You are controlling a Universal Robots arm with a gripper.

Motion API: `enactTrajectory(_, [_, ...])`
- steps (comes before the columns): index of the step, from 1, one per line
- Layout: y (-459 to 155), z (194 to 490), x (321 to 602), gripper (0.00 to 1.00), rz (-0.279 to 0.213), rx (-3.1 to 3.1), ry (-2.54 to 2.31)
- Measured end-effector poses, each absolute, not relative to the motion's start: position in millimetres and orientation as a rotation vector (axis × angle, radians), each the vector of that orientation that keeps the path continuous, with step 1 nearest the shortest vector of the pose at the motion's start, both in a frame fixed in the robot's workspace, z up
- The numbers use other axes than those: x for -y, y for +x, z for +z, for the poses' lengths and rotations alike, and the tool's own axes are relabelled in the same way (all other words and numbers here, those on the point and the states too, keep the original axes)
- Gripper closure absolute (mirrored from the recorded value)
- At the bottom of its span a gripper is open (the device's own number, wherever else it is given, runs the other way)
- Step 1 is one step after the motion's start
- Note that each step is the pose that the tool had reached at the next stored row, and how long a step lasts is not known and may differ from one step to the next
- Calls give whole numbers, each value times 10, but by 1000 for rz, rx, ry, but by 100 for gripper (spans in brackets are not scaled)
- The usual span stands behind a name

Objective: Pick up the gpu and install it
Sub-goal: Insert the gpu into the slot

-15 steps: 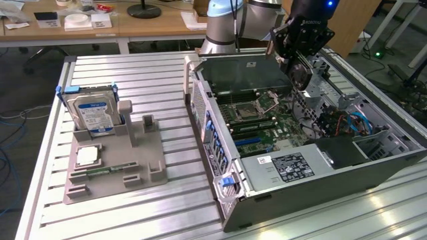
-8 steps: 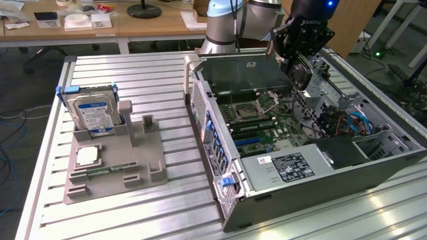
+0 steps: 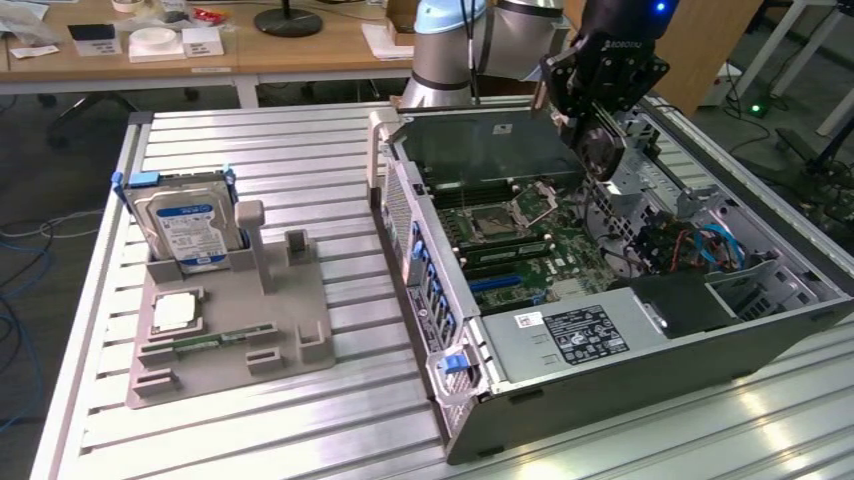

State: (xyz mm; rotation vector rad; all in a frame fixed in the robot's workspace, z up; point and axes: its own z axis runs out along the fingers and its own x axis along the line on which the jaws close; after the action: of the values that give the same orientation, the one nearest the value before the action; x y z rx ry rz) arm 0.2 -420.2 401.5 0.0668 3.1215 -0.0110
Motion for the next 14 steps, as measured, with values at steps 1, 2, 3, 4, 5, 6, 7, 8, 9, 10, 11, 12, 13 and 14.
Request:
enactTrajectory(1, [2,4015,4202,72,-11,-3122,57])
enactTrajectory(2, [2,4015,4202,72,-11,-3122,38])
enactTrajectory(3, [2,4016,4202,72,-11,-3122,20])
enactTrajectory(4, [2,4016,4202,72,-10,-3122,2])
enactTrajectory(5, [2,4015,4202,72,-10,-3122,-15])
enactTrajectory(6, [2,4015,4202,72,-10,-3122,-33])
enactTrajectory(7, [2,4016,4202,72,-10,-3122,-50])
enactTrajectory(8, [2,4016,4202,72,-10,-3121,-62])
enactTrajectory(9, [2,4016,4202,72,-10,-3121,-70])
enactTrajectory(10, [2,4016,4202,72,-10,-3121,-80])
enactTrajectory(11, [2,4016,4202,72,-9,-3121,-91])
enactTrajectory(12, [2,4015,4202,72,-9,-3120,-103])
enactTrajectory(13, [2,4016,4203,72,-8,-3120,-117])
enactTrajectory(14, [2,4016,4203,72,-7,-3119,-131])
